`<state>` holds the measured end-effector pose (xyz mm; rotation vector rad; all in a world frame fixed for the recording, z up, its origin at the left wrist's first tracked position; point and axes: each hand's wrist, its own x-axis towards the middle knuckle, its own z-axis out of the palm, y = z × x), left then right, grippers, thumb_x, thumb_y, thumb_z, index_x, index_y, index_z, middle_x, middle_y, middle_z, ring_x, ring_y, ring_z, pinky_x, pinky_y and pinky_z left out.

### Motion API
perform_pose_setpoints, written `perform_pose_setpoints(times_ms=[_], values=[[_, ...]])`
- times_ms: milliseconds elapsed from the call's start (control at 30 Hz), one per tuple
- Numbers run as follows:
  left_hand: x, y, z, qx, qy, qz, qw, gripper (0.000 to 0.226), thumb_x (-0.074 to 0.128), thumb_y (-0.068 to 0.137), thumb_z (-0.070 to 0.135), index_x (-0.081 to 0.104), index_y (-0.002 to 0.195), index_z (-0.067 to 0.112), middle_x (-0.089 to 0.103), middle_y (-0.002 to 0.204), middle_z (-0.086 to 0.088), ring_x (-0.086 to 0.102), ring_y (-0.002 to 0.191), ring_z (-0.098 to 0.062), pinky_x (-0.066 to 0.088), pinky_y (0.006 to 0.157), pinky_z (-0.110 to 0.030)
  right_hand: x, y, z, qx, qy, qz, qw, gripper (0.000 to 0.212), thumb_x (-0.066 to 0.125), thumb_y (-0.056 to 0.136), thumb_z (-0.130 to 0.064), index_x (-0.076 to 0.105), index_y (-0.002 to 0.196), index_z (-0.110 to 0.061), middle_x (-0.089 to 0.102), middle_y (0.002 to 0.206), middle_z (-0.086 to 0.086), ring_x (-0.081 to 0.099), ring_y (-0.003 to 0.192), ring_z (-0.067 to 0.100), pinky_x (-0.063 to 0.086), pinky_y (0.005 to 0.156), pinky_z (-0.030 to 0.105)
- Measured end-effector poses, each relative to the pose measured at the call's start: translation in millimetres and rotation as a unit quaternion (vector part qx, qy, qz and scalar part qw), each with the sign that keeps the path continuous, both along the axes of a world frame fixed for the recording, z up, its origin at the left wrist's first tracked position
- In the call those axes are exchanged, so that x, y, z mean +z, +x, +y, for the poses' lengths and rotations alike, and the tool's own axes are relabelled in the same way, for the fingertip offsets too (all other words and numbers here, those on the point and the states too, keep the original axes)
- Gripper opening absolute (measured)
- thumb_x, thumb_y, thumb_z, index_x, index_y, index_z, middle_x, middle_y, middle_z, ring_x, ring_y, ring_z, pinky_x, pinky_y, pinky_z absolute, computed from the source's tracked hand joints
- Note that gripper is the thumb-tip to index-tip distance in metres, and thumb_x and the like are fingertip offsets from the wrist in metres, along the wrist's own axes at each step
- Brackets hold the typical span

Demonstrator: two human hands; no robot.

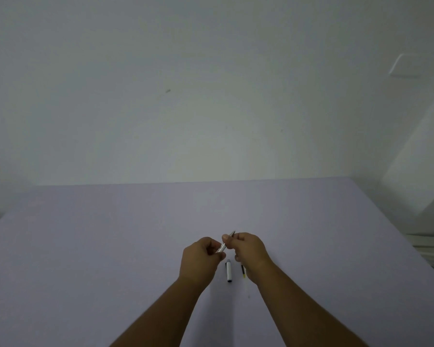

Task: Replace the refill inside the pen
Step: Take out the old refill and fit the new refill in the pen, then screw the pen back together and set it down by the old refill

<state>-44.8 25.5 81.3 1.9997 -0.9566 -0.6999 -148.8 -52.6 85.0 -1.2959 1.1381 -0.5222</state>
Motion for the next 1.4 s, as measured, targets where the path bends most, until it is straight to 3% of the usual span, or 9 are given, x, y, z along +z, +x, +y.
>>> perform_pose_setpoints(times_ms=[267,367,433,533,767,933,1067,1167,1400], values=[[-6,9,0,-0.012,0.048,0.21,0.976,0.002,0.068,0.084,0.018,0.069,0.083,0.02,0.071,0.09,-0.006,0.067,0.087,-0.024,0.058,0.08,-0.034,-8,3,-18,0.071,0.026,0.034,0.997,0.028,0.067,0.084,-0.028,0.071,0.103,-0.007,0.067,0.095,0.005,0.049,0.066,0.008,0.042,0.059,0.022],[-19,14,0,0.022,0.067,0.23,0.971,0.004,0.067,0.085,0.017,0.069,0.081,0.016,0.07,0.088,-0.009,0.067,0.083,-0.024,0.059,0.078,-0.033,-22,7,-23,0.041,0.012,0.065,0.997,0.026,0.06,0.088,-0.036,0.069,0.091,-0.012,0.069,0.097,0.004,0.055,0.074,0.013,0.051,0.074,0.032],[-30,17,2,0.047,0.077,0.25,0.964,0.005,0.067,0.085,0.015,0.069,0.083,0.012,0.07,0.085,-0.011,0.066,0.078,-0.023,0.06,0.076,-0.034,-39,9,-28,0.035,-0.058,0.177,0.982,0.029,0.054,0.09,-0.031,0.069,0.091,-0.006,0.071,0.1,0.01,0.062,0.086,0.023,0.051,0.085,0.037],[-47,22,6,0.07,0.093,0.277,0.954,0.008,0.067,0.084,0.013,0.071,0.087,0.006,0.07,0.086,-0.016,0.066,0.076,-0.025,0.06,0.074,-0.034,-66,14,-26,0.096,-0.11,0.326,0.934,0.026,0.052,0.089,-0.021,0.069,0.095,-0.002,0.072,0.1,0.014,0.065,0.093,0.028,0.05,0.074,0.03],[-65,27,10,0.076,0.111,0.307,0.942,0.006,0.068,0.083,0.01,0.072,0.081,0.006,0.07,0.078,-0.011,0.066,0.068,-0.019,0.056,0.054,-0.021,-108,26,-18,0.087,-0.153,0.385,0.906,0.026,0.052,0.091,-0.025,0.054,0.106,-0.003,0.066,0.108,0.016,0.064,0.098,0.03,0.049,0.074,0.03],[-66,30,10,0.074,0.115,0.313,0.94,0.006,0.068,0.083,0.01,0.072,0.079,0.008,0.071,0.076,-0.009,0.067,0.066,-0.018,0.055,0.052,-0.02,-109,31,-21,0.042,-0.109,0.318,0.941,0.027,0.055,0.09,-0.024,0.06,0.105,-0.002,0.068,0.102,0.014,0.065,0.093,0.028,0.05,0.076,0.03],[-61,29,11,0.063,0.121,0.306,0.942,0.007,0.069,0.083,0.01,0.073,0.077,0.01,0.072,0.083,-0.012,0.067,0.071,-0.021,0.056,0.057,-0.023,-86,34,-34,-0.062,0.034,0.089,0.994,0.028,0.058,0.088,-0.025,0.068,0.064,-0.015,0.069,0.064,0.004,0.058,0.053,0.013,0.054,0.062,0.03],[-53,27,9,0.05,0.121,0.305,0.943,0.009,0.068,0.083,0.01,0.073,0.075,0.012,0.072,0.082,-0.01,0.066,0.069,-0.019,0.055,0.057,-0.023,-64,32,-43,-0.111,0.113,-0.059,0.986,0.022,0.061,0.088,-0.014,0.066,0.067,-0.013,0.066,0.064,0.006,0.056,0.057,0.014,0.05,0.059,0.024],[-36,20,5,0.022,0.103,0.305,0.947,0.008,0.067,0.084,0.011,0.072,0.078,0.011,0.071,0.081,-0.011,0.065,0.066,-0.019,0.056,0.057,-0.023,-38,22,-39,-0.016,0.123,-0.086,0.989,0.015,0.063,0.086,-0.008,0.068,0.072,-0.009,0.068,0.07,0.009,0.061,0.061,0.017,0.051,0.056,0.022]])
